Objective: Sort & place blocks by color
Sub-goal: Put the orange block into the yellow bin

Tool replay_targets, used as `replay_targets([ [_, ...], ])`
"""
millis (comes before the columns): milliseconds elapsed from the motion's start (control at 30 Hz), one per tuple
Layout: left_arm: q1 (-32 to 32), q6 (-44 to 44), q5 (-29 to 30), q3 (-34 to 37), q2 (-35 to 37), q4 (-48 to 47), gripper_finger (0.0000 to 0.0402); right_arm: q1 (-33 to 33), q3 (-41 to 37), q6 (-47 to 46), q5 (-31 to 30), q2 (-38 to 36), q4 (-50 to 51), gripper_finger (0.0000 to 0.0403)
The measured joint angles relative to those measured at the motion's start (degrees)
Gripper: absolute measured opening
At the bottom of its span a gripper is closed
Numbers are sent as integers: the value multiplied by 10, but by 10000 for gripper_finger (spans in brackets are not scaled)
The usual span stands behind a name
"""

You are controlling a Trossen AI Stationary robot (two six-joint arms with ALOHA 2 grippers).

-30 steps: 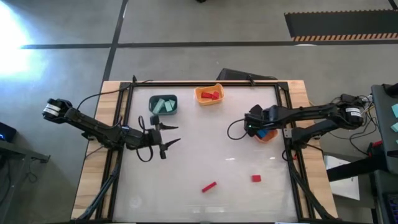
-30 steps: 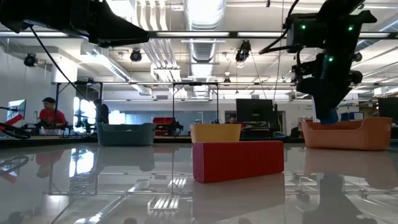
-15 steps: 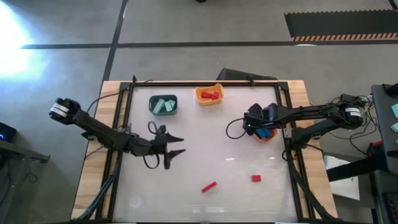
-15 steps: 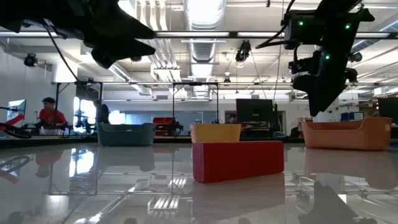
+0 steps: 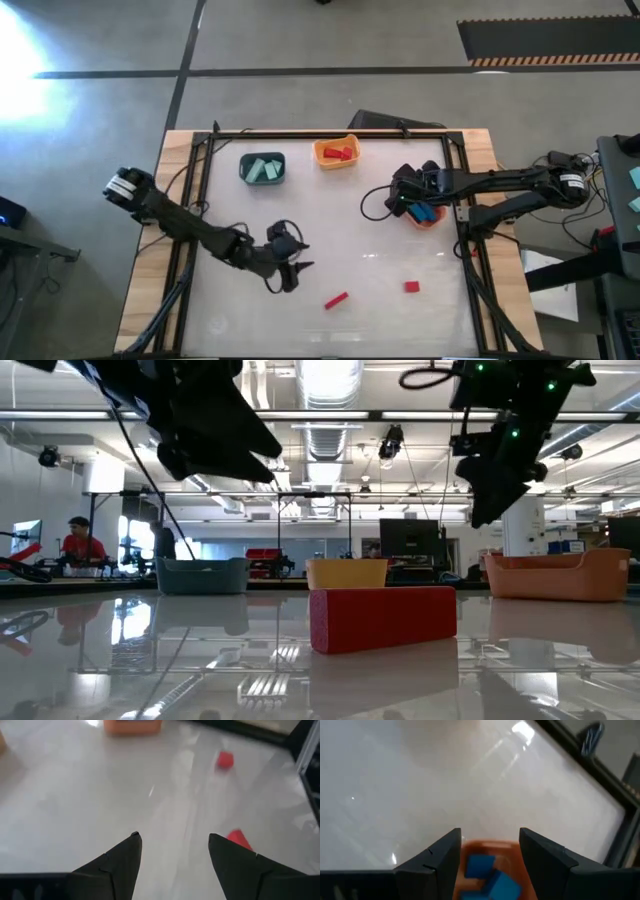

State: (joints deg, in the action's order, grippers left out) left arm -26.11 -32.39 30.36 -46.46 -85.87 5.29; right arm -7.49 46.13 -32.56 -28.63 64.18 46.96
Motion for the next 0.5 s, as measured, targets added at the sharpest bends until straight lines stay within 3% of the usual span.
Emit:
replay_targets([
  [200, -28, -48, -5, -71, -57, -80, 215, 4, 16, 56, -1, -10, -51, 191],
  [500, -55, -49, -7, -137, -143, -80, 215, 12, 16, 108, 0, -12, -120, 191],
])
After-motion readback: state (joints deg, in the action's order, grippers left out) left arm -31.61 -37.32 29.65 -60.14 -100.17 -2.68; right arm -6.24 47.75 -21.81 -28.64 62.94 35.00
